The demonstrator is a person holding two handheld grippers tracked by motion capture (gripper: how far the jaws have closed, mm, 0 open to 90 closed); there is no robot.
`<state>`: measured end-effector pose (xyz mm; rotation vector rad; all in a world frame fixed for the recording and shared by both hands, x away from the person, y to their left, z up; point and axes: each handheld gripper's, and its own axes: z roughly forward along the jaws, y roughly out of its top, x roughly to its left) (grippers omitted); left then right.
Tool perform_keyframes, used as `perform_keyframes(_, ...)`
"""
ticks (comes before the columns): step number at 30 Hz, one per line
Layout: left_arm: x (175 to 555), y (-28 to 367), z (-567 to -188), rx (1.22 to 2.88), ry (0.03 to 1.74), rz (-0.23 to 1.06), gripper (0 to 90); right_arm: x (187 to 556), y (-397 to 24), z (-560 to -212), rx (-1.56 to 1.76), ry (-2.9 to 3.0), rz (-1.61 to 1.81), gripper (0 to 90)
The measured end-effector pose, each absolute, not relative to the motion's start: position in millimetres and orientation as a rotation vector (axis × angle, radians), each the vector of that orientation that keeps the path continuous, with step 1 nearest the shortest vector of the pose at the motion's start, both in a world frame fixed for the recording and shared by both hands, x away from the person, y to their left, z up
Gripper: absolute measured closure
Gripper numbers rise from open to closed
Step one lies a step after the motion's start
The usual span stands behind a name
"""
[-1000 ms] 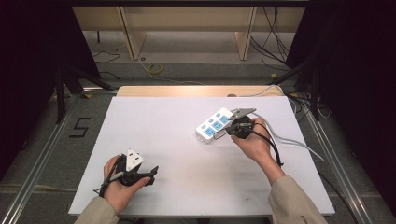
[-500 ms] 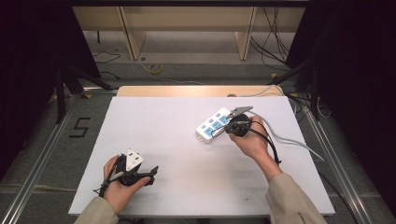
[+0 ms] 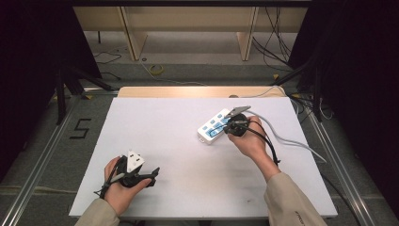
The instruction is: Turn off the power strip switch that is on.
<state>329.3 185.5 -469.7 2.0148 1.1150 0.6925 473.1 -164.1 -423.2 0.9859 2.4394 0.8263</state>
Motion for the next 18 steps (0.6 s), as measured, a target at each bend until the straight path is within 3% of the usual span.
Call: perform_keyframes(18, 329.4, 185.8, -469.4, 2.017, 1.114, 0.692, 16.1, 482.9, -150.8, -425.5, 0.980, 2.461, 0.807, 90.0)
